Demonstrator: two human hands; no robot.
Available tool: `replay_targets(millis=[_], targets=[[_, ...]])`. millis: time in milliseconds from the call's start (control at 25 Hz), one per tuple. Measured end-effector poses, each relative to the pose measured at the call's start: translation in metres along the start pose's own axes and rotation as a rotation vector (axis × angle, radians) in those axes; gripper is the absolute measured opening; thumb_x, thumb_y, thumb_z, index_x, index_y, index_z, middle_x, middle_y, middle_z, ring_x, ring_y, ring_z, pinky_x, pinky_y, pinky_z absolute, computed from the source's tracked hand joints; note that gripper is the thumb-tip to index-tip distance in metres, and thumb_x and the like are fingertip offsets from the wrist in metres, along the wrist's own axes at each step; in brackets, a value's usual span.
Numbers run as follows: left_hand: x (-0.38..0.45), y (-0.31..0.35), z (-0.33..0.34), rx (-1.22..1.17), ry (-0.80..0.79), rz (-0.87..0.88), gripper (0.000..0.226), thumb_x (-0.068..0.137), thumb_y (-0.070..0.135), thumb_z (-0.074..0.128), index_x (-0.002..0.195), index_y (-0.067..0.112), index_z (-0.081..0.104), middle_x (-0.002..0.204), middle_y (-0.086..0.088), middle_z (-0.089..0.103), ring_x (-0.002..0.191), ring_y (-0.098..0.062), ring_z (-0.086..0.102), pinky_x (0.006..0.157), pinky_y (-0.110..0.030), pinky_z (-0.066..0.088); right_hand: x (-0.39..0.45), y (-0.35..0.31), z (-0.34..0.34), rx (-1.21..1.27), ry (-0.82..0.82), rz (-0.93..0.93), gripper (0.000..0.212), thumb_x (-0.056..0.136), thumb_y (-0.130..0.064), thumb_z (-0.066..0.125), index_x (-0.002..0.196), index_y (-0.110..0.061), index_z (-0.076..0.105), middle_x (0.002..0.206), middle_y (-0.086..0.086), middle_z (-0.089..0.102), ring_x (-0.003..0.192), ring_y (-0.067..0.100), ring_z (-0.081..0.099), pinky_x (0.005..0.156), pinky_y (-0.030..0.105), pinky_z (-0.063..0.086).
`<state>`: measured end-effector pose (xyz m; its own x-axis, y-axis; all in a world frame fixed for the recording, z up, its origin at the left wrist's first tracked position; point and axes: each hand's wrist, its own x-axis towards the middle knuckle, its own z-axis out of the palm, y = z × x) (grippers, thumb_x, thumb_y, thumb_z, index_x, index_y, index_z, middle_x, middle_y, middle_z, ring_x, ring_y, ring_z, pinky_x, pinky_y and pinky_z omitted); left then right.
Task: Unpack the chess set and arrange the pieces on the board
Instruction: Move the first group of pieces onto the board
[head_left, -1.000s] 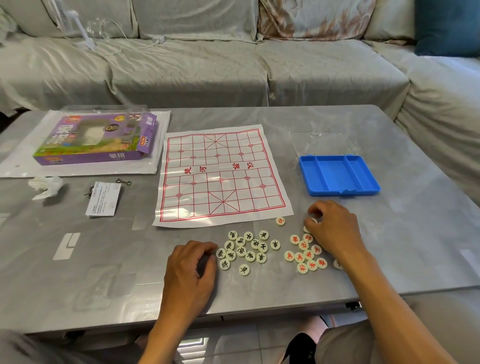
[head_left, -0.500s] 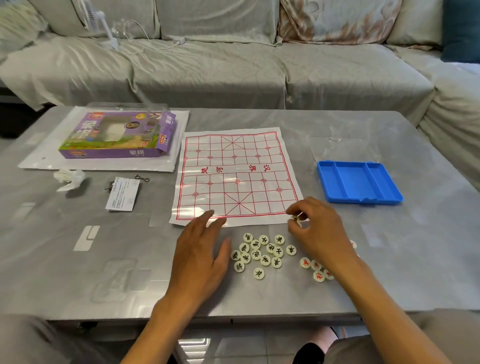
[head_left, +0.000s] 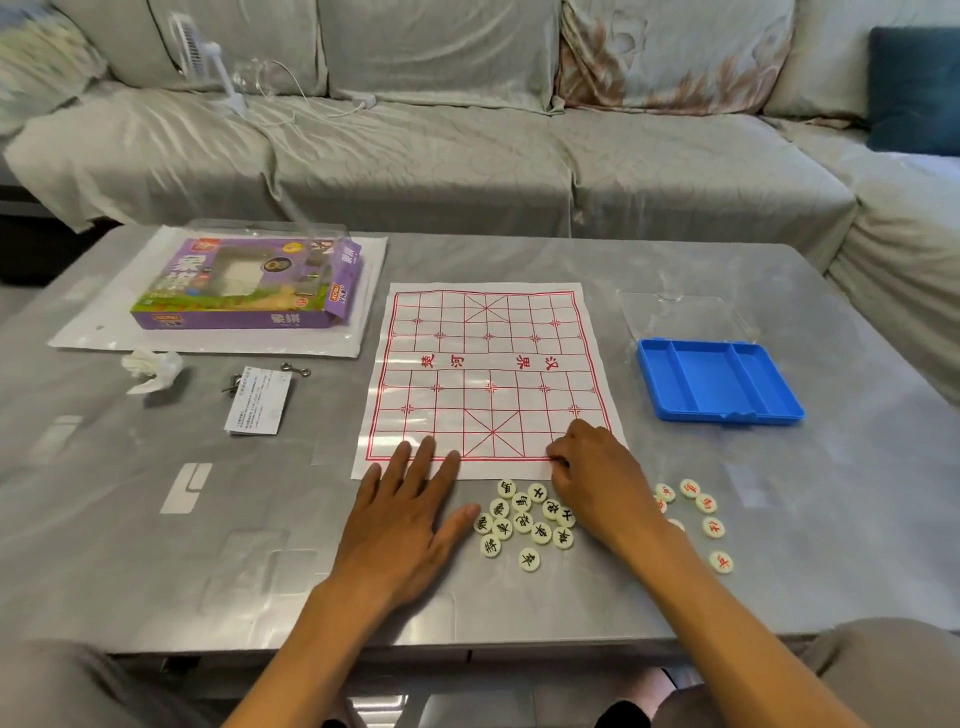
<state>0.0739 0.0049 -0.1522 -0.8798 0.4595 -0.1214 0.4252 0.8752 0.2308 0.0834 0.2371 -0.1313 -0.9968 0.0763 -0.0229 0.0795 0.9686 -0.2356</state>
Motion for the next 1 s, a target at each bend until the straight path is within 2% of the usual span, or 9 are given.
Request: replay_targets(millis=[120,200,280,360,480,600,680,880,1000], targets=[[-0.004,0.003,0.002,-0.033,0.046,-0.016,0.073,0.086,0.072,0.0,0.15,0.038,-0.005,0.158,0.008,-0.018,0.145,-0.015,-0.02,0.117,-0.039,-0.011,-0.004,0.0,-0.004,0.127,0.069,0.012,0.025,0.096,-0.023,0.048,0.115,-0.017,0.064,0.111,-0.001,0.06,0.098,0.014,0.053,0.081,0.026,0.046],[-0.008,0.011,0.0,-0.039,0.177,0.02,0.066,0.093,0.062,0.02,0.149,0.028,0.026,0.16,-0.001,0.014,0.148,-0.023,0.01,0.118,-0.041,0.006,0.003,-0.008,-0.007,0.278,0.124,-0.015,0.022,0.094,-0.024,0.056,0.113,-0.018,0.065,0.108,-0.003,0.062,0.095,0.012,0.056,0.082,0.024,0.045],[-0.01,0.023,-0.001,-0.063,0.305,0.114,0.048,0.092,0.047,0.04,0.132,0.022,0.051,0.141,-0.003,0.05,0.13,-0.025,0.046,0.108,-0.038,0.033,0.013,-0.016,-0.01,0.295,0.044,-0.08,0.021,0.092,-0.026,0.059,0.109,-0.018,0.067,0.106,-0.003,0.064,0.093,0.013,0.057,0.084,0.027,0.047],[-0.013,0.034,-0.001,-0.109,0.351,0.203,0.036,0.089,0.038,0.049,0.119,0.021,0.06,0.12,0.002,0.062,0.108,-0.019,0.058,0.09,-0.032,0.048,0.015,-0.012,-0.017,0.276,0.013,-0.104,0.019,0.093,-0.026,0.058,0.106,-0.018,0.069,0.107,-0.003,0.066,0.096,0.015,0.059,0.086,0.032,0.048],[-0.016,0.04,0.0,-0.155,0.334,0.234,0.036,0.087,0.038,0.046,0.115,0.022,0.062,0.112,0.006,0.063,0.099,-0.015,0.058,0.08,-0.028,0.048,-0.005,0.023,-0.036,0.204,0.065,-0.02,0.02,0.093,-0.027,0.058,0.112,-0.025,0.065,0.111,-0.012,0.061,0.098,0.008,0.057,0.089,0.027,0.047],[-0.017,0.039,0.009,-0.177,0.316,0.239,0.038,0.085,0.041,0.046,0.115,0.024,0.063,0.114,0.006,0.063,0.102,-0.014,0.058,0.082,-0.027,0.046,-0.033,0.05,-0.042,0.128,-0.063,-0.004,0.023,0.091,-0.028,0.06,0.114,-0.031,0.061,0.114,-0.015,0.058,0.095,0.002,0.054,0.088,0.024,0.048],[-0.018,0.041,0.014,-0.183,0.306,0.237,0.036,0.085,0.039,0.051,0.114,0.023,0.064,0.113,0.007,0.063,0.1,-0.014,0.058,0.081,-0.026,0.046,-0.042,0.052,-0.039,0.105,-0.115,-0.035,0.024,0.091,-0.027,0.059,0.114,-0.032,0.061,0.118,-0.013,0.059,0.099,0.003,0.054,0.088,0.024,0.05],[-0.02,0.041,0.019,-0.227,0.318,0.223,0.03,0.084,0.032,0.06,0.111,0.022,0.065,0.111,0.007,0.062,0.097,-0.015,0.056,0.078,-0.026,0.049,-0.042,0.051,-0.036,-0.029,-0.164,-0.12,0.036,0.094,-0.031,0.053,0.129,-0.038,0.054,0.133,-0.01,0.05,0.115,0.01,0.047,0.093,0.023,0.044],[-0.02,0.041,0.017,-0.242,0.31,0.207,0.032,0.083,0.033,0.06,0.112,0.023,0.065,0.111,0.008,0.062,0.098,-0.013,0.055,0.079,-0.023,0.046,-0.043,0.057,-0.038,-0.092,-0.158,-0.08,0.027,0.093,-0.032,0.053,0.12,-0.034,0.059,0.125,-0.008,0.054,0.106,0.009,0.048,0.087,0.021,0.044]])
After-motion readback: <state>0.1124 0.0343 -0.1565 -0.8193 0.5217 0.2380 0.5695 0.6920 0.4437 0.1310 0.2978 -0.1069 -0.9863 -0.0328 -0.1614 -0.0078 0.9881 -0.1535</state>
